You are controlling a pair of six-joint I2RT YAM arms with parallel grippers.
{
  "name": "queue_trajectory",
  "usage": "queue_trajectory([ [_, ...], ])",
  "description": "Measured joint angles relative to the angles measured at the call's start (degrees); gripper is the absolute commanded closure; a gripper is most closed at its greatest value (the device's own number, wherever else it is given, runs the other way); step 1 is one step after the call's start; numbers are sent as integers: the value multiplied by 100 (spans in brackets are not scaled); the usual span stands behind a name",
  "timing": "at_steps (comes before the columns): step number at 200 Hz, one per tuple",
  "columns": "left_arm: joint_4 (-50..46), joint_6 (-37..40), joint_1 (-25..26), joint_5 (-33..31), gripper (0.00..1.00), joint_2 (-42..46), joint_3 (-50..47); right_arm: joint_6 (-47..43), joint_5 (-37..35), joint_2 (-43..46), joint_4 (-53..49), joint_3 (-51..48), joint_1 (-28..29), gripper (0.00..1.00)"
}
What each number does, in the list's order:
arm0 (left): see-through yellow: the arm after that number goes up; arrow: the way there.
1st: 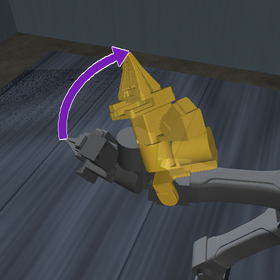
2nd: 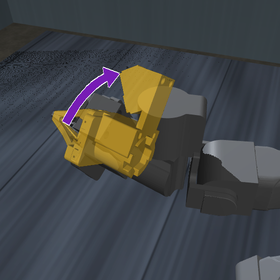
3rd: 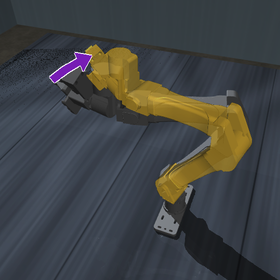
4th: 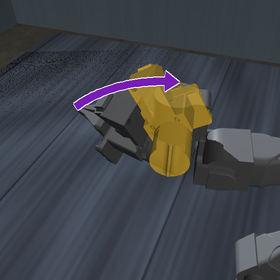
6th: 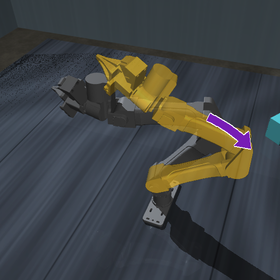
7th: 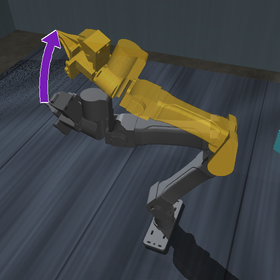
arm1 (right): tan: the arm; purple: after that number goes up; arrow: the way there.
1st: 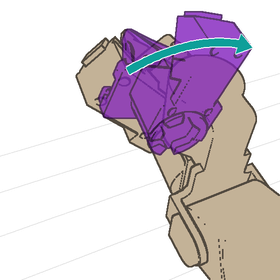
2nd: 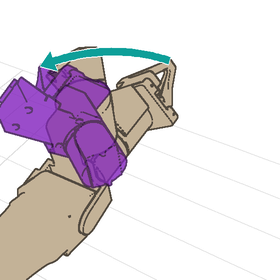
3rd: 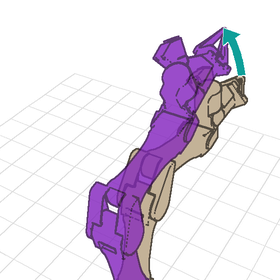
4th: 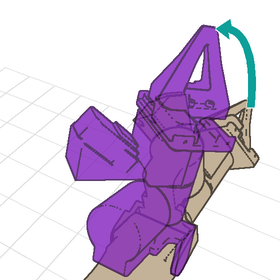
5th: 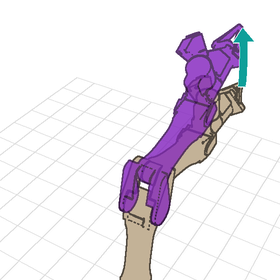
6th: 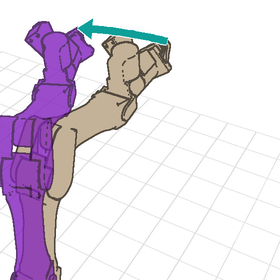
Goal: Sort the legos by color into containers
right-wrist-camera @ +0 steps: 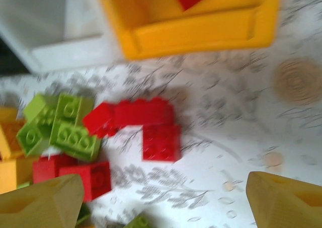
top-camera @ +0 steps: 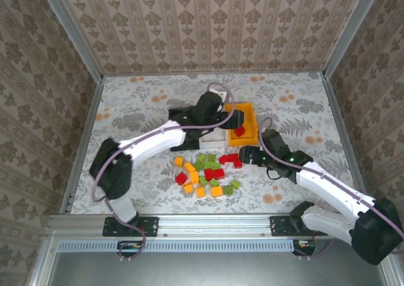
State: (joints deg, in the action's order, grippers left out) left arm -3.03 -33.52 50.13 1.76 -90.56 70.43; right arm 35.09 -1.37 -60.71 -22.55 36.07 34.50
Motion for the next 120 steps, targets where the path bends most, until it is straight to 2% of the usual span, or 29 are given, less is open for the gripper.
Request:
queue_trajectory([
  [41, 149, -168, 269, -293, 0, 1613, -1757, -24, 85, -452, 4, -127, 723, 30],
  [66, -94, -341, 387, -570, 0, 2435, -2688, -22, 79, -741, 11, -144, 1016, 32],
  [100, -415, -616, 385, -931, 0, 3239, -3379, -20, 55, -1128, 55, -144, 1196, 32],
  [120, -560, -719, 385, -1069, 0, 3462, -3526, 4, 26, -1346, 98, -144, 1215, 35],
])
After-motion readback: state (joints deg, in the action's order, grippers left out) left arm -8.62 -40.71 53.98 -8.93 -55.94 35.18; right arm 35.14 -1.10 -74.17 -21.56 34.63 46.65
